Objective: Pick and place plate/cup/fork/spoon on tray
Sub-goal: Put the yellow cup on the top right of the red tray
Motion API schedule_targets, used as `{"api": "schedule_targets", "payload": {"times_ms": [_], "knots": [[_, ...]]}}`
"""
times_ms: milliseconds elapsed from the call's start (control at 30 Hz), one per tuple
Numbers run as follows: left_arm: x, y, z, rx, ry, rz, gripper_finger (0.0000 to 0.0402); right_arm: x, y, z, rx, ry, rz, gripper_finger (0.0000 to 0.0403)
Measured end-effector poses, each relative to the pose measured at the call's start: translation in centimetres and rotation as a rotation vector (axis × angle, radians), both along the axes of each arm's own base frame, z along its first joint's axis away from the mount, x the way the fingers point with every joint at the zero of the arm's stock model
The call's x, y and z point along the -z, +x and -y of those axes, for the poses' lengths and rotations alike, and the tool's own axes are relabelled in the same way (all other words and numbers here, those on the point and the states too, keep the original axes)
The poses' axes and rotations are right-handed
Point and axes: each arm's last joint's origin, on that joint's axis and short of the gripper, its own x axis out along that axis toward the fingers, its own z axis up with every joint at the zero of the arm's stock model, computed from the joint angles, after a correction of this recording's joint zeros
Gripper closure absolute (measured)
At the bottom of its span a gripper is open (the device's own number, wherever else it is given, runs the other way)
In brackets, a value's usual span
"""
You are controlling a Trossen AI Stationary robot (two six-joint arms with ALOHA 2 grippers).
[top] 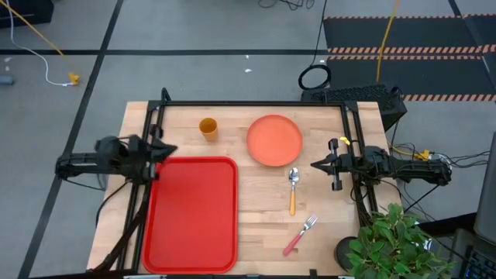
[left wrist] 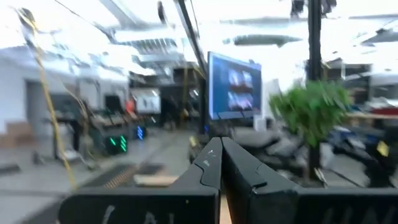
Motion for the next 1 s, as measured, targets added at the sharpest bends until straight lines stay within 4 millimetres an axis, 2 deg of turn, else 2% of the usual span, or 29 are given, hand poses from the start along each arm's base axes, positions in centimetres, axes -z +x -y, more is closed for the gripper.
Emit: {"api": "schedule_targets", "payload": {"times_ms": [267,500,767,900,1000], "knots": [[-8.9,-0.5,0.0,-0.030,0.050,0.003,0.0396,-0.4,0.0,0.0,-0.001,-0.001,0.042,0.0403],[-13.8,1.0,-0.2,-0.113,0.067,-0.157,0.0396,-0.5,0.0,0.0,-0.001,-0.002,0.049,0.0403],[-16.7,4.4,-1.2,-0.335,0.103,-0.560,0.0396,-0.5,0.0,0.0,-0.001,0.006,0.050,0.0403],[-16.9,6.5,-2.4,-0.410,0.103,-0.696,0.0393,-0.5,0.0,0.0,-0.003,0.011,0.050,0.0403],[-16.1,7.8,-3.7,-0.470,0.095,-0.788,0.0380,-0.6,0.0,0.0,-0.009,0.069,0.056,0.0403]]}}
